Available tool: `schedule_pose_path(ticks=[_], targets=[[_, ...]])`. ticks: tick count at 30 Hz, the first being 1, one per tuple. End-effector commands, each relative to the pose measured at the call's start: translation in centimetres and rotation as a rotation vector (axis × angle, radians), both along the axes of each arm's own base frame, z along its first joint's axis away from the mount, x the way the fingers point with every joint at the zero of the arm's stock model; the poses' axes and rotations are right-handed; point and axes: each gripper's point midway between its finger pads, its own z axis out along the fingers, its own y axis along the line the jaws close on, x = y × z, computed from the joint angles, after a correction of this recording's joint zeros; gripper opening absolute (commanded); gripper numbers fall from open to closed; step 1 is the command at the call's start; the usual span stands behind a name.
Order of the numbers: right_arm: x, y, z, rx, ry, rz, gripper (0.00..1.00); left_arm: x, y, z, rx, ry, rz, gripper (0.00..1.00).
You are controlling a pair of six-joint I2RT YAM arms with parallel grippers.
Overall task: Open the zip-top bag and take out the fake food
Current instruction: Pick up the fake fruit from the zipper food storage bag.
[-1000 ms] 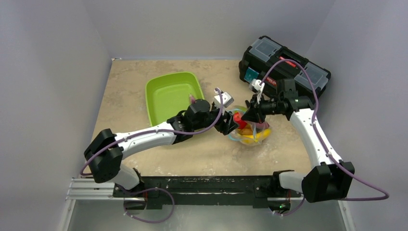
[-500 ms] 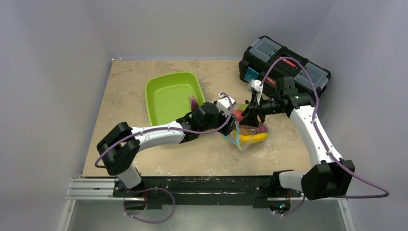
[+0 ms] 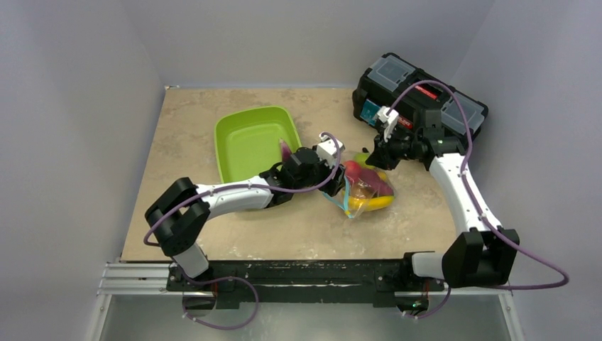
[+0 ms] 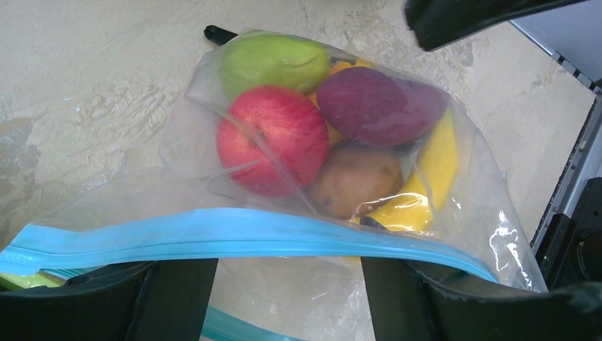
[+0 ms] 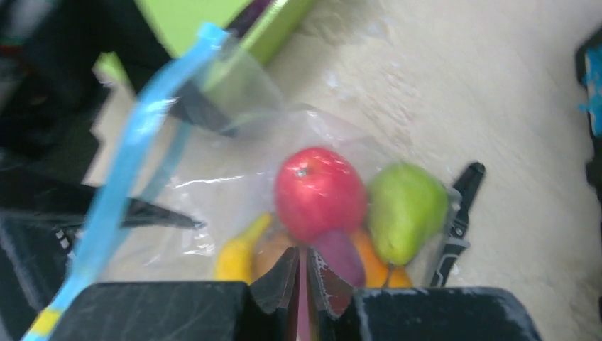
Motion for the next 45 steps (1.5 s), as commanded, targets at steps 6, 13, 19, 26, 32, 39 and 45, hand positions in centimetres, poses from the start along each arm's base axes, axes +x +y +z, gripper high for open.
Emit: schedule_pose_path(ticks=[6, 13, 19, 26, 32, 39, 45], targets=[[5.8, -1.9, -5.2, -0.142, 0.027, -0.232, 0.05, 1.3, -0.8, 1.5, -0.087, 0.024, 0.028, 0.72], [6.4, -0.8, -7.6, -0.158, 0.091, -0.192, 0.05, 2.3, -0.2, 0.4, -0.08, 0.099, 0.075, 0.75], [6.1, 0.1, -8.8, -0.147, 0.124, -0.149, 0.06, 3.0, -0.7, 0.0, -0.068, 0.13, 0.094, 0.78], [6.2, 1.2, -8.6, -0.119, 0.135, -0.092, 0.07, 3.7, -1.0, -1.6, -0.038, 0.186, 0.112, 0.8], [5.7, 2.3, -8.8, -0.105, 0.151, -0.034, 0.07, 4.0, -1.3, -2.1, -0.027, 0.204, 0.111, 0.85], [4.7, 3.0, -9.6, -0.1, 0.174, -0.007, 0.06, 4.0, -1.8, -2.9, -0.02, 0.236, 0.096, 0.85], [4.3, 3.1, -10.2, -0.095, 0.194, 0.001, 0.04, 3.6, -2.4, -3.9, -0.011, 0.281, 0.075, 0.85]])
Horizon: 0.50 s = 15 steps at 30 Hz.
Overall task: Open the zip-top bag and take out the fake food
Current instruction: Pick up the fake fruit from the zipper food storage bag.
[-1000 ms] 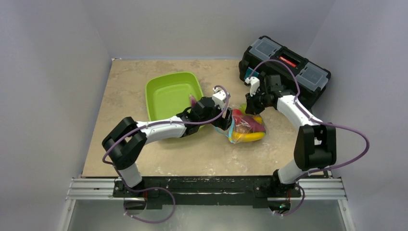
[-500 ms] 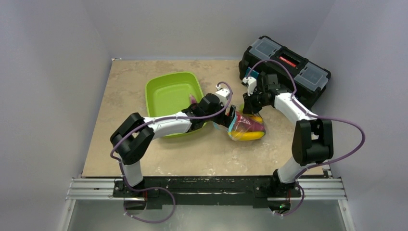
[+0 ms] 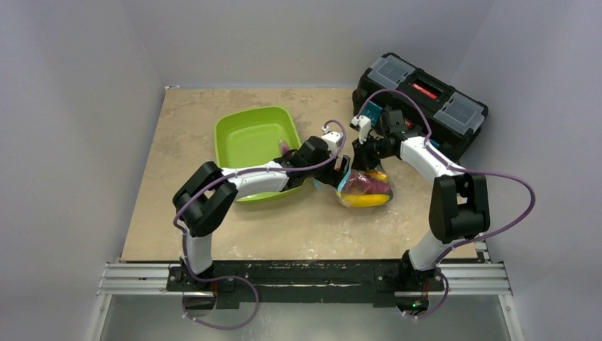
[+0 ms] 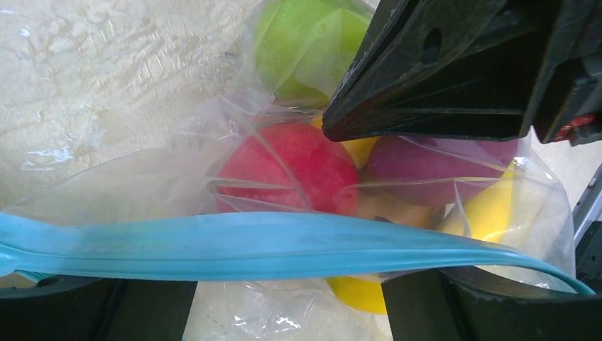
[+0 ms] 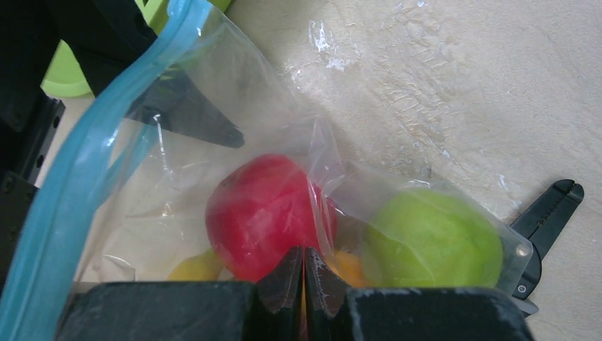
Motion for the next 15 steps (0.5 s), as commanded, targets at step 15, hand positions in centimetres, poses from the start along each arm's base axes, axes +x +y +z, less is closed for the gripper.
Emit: schedule_pose_path(ticks=[15], targets=[[-1.1, 0.7, -0.8, 0.034, 0.025, 0.034, 0.01, -0.7, -1.2, -2.4, 0.017, 0.13, -0.026, 0.85]])
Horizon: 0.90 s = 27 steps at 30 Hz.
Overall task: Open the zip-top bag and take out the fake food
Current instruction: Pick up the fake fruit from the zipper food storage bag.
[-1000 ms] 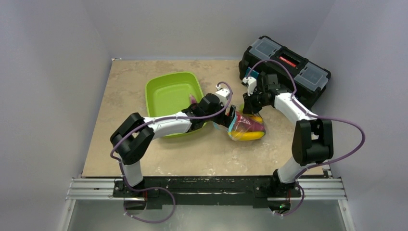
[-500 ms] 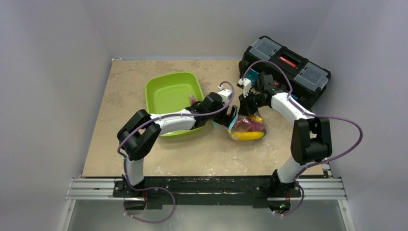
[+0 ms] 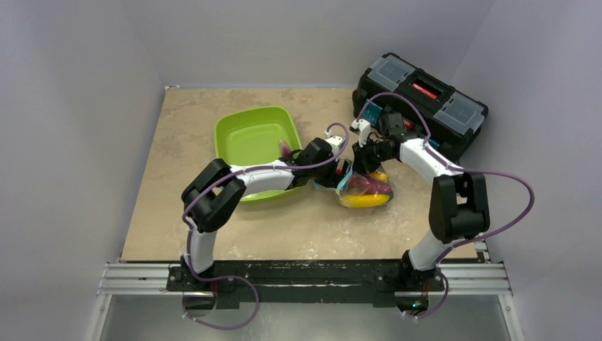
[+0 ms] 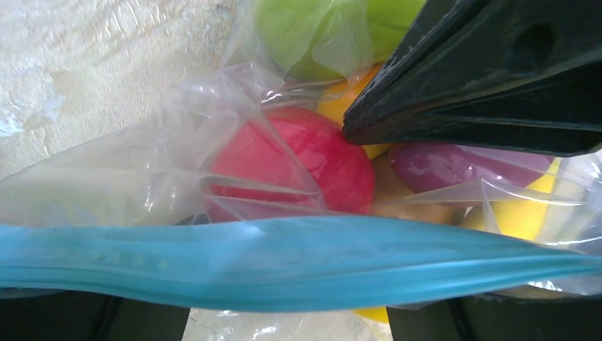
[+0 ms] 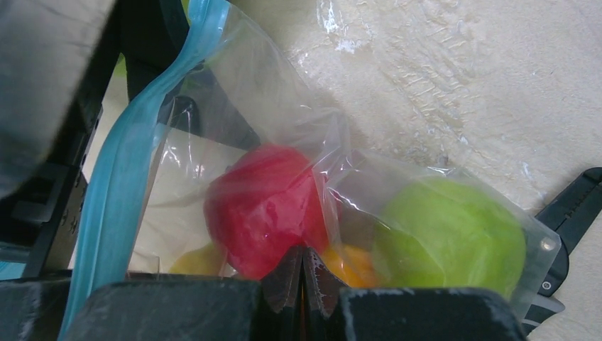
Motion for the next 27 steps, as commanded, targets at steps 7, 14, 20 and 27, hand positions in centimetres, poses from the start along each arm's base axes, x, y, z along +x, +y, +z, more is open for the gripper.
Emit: schedule_pose_path(ticks=[7, 14, 20, 27], targets=[[-0.6, 0.6, -0.3, 0.028, 0.004, 0.032, 0.01, 0.2, -1.4, 0.1, -0.033, 0.018, -0.027, 0.83], [-1.0, 0.6, -0.5, 0.027, 0.005, 0.041, 0.01, 0.6, -1.7, 0.5, -0.044, 0.004, -0.02, 0.69], [-1.2, 0.4, -0.3, 0.021, -0.011, 0.046, 0.01, 0.7, -1.0, 2.6, -0.045, -0.061, -0.035, 0.24], [-1.5, 0.3, -0.4, 0.017, -0.019, 0.048, 0.01, 0.2, 0.0, 5.8, -0.052, -0.132, -0.063, 0.0]])
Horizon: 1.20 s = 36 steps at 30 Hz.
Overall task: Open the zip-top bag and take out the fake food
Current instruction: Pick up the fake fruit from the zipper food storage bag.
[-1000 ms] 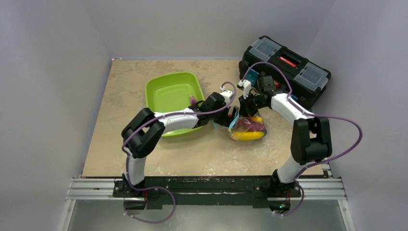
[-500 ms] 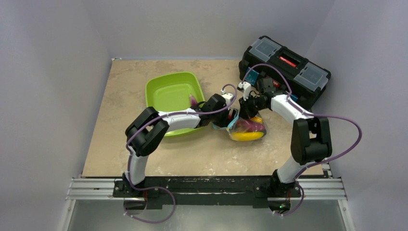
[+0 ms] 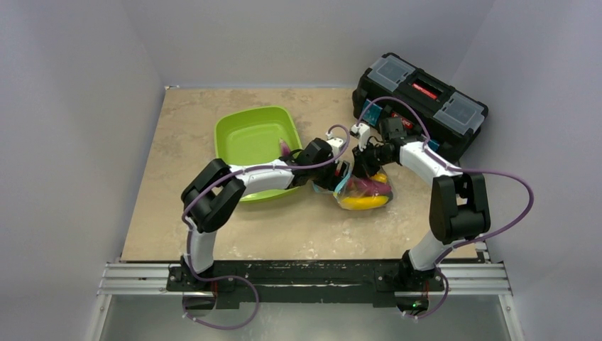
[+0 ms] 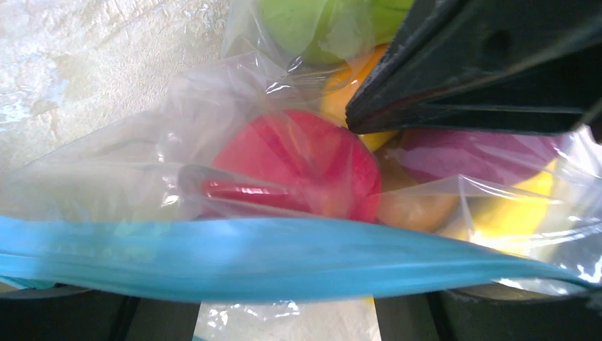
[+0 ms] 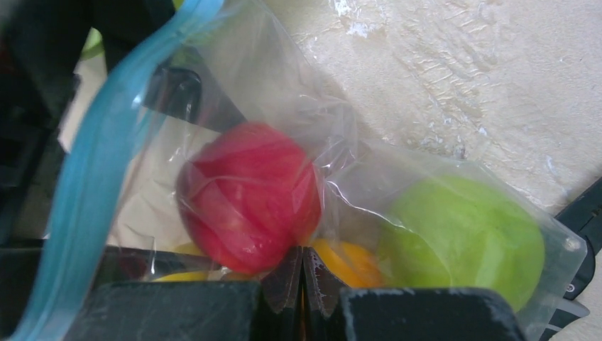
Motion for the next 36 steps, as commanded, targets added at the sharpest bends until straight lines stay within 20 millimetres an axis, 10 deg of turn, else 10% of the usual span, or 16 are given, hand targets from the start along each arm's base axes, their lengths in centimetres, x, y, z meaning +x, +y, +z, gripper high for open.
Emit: schedule_pose_path(ticks=[1, 36], targets=[[-0.5, 0.3, 0.7, 0.013, -0.03, 0.025, 0.01, 0.4, -0.1, 6.4, -0.083, -0.129, -0.029, 0.0], [-1.9, 0.9, 1.8, 0.067, -0.052, 0.082, 0.03, -5.2, 6.3, 8.4, 0.078, -0.078, -0.138, 0.0]])
